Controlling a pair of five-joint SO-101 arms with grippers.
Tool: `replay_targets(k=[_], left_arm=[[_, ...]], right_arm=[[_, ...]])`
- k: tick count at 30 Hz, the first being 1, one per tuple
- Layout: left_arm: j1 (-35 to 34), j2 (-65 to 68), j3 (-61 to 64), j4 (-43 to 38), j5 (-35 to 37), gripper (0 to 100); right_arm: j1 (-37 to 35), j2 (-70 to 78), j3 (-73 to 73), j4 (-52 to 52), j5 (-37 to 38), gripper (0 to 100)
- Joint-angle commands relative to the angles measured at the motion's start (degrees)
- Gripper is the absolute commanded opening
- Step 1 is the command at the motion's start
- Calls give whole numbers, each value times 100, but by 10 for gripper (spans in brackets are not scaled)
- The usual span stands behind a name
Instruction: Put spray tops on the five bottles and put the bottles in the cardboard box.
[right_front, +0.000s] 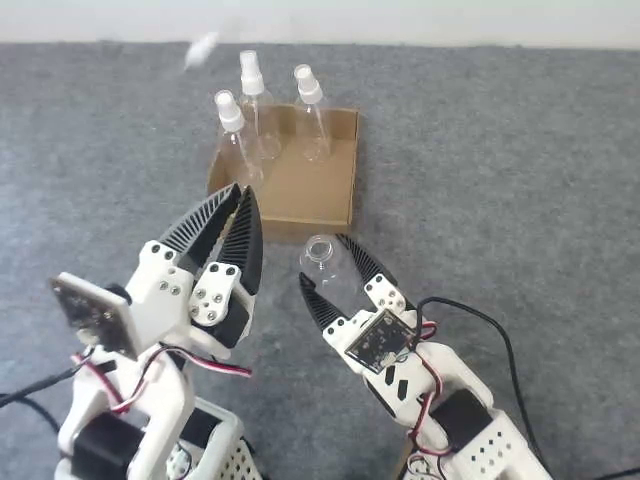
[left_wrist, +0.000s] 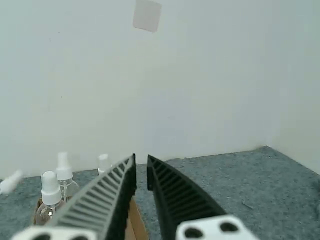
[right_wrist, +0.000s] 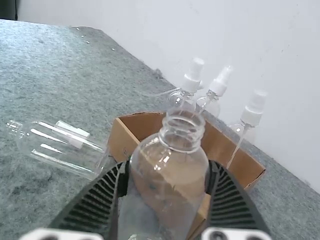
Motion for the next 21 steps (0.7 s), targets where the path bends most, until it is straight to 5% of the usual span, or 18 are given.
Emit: replay_targets(k=[1, 8, 21], left_arm=[[-18, -9, -40, 9, -70, 32], [-149, -44, -84, 0, -79, 31], [-2312, -431, -286, 53, -220, 34]], right_arm=[[57, -215, 97, 48, 26, 100], [57, -215, 97, 48, 26, 100], [101, -215, 97, 198, 18, 100]])
